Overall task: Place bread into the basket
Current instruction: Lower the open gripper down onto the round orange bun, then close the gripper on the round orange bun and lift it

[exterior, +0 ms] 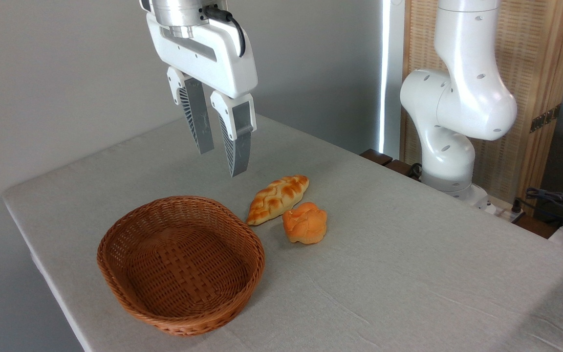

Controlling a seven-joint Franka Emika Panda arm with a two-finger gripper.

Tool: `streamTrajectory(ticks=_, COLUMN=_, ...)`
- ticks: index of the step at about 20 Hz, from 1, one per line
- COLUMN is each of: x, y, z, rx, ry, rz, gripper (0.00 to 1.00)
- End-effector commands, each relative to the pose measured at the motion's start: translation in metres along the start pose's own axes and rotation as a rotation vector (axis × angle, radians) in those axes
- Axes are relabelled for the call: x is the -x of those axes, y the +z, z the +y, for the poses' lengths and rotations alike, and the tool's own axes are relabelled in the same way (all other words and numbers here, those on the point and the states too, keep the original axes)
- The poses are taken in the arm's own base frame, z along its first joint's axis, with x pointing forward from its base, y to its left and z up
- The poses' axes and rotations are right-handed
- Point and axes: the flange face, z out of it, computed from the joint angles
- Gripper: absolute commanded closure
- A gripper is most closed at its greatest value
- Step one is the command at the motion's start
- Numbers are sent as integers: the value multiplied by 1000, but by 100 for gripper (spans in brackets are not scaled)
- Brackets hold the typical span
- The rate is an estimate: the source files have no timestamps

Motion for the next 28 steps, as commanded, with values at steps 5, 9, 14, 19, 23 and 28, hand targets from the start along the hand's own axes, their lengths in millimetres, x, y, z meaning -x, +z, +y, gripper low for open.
streamTrajectory(ticks=5, x=-1, y=8, z=8, rx=25, ry=9, rz=-35, gripper=0)
streamTrajectory(ticks=9, x=5, y=8, z=14, rx=26, ry=10, rz=-35, gripper=0)
streamTrajectory(ticks=14, x=25, y=45, z=59, rx=66, ry=44, rz=-69, gripper=0)
streamTrajectory(ticks=19, x=38, y=106, z=87, rx=113, ry=76, rz=-147, gripper=0)
streamTrajectory(ticks=23, x=43, y=167, z=89, rx=98, ry=78, rz=-144, gripper=0)
streamTrajectory(ticks=28, x=55, y=194, z=89, rx=75, ry=102, rz=-210, gripper=0)
